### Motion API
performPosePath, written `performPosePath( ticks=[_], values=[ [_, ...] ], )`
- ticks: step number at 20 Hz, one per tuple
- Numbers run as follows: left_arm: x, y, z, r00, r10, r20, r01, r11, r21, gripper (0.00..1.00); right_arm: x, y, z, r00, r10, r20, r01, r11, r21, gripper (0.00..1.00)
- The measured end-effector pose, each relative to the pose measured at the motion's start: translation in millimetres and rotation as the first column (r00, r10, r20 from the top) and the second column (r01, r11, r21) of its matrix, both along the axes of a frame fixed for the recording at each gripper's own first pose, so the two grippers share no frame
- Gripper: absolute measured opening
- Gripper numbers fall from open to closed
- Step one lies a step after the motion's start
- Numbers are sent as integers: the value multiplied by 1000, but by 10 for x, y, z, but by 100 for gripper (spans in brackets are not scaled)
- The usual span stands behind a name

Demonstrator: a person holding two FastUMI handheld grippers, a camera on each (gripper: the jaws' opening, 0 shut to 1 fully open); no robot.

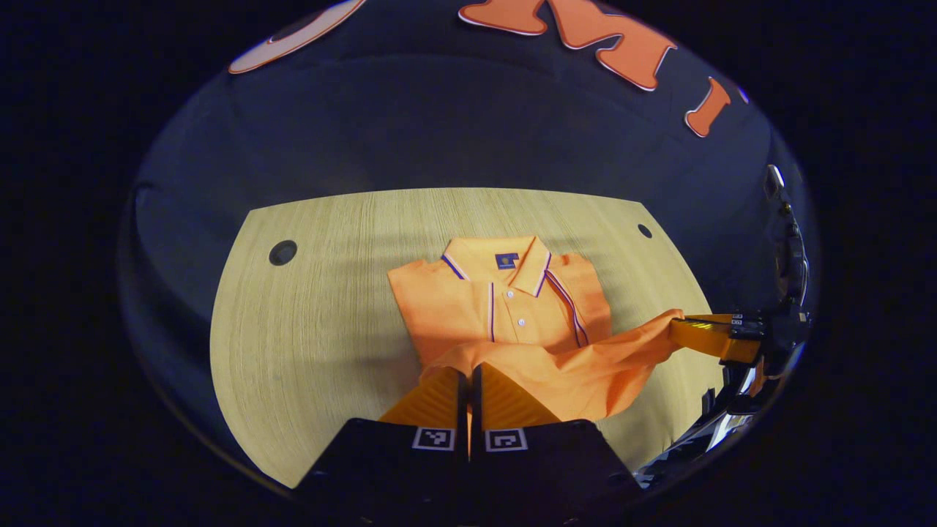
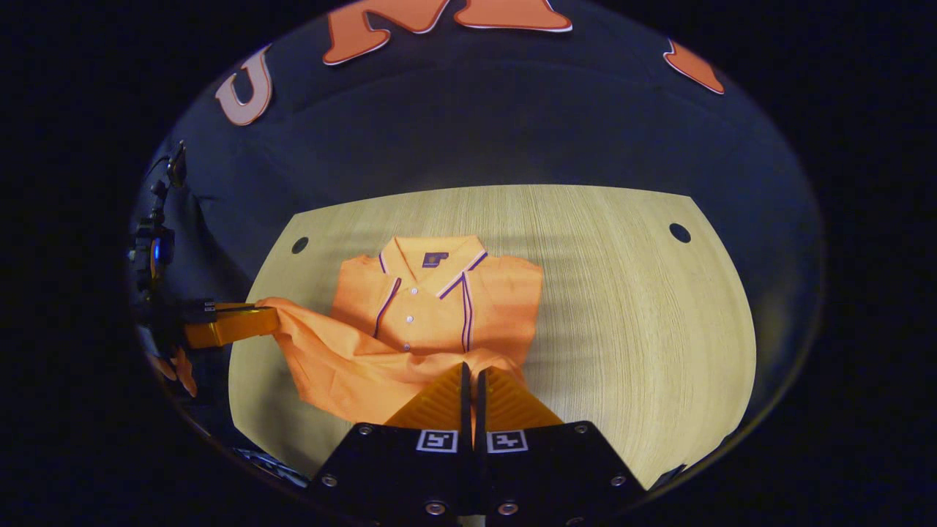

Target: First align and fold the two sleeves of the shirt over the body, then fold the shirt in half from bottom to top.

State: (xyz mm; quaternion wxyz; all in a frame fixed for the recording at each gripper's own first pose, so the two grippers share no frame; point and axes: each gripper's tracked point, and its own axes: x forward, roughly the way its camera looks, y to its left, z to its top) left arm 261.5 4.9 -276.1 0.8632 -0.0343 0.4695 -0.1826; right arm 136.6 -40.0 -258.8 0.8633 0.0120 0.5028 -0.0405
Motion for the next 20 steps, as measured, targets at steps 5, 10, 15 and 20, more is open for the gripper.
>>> performPosePath(
  ticks=[5,10,15,20],
  values=[
    [673,-13,-179,1000,2,-7,-2,1000,-3,1,570,-209,-106,997,-73,4,73,997,22,0],
    [1188,41,-386,1000,-5,-14,6,1000,23,1,935,-351,-382,993,-117,-1,117,993,13,0],
    [1391,70,-562,1000,4,-26,-2,998,70,1,1258,-446,-442,979,-202,-23,202,979,3,1],
    [1474,33,-451,1000,2,27,-4,997,72,47,1295,-562,-517,967,-253,12,253,967,26,31]
  ],
)
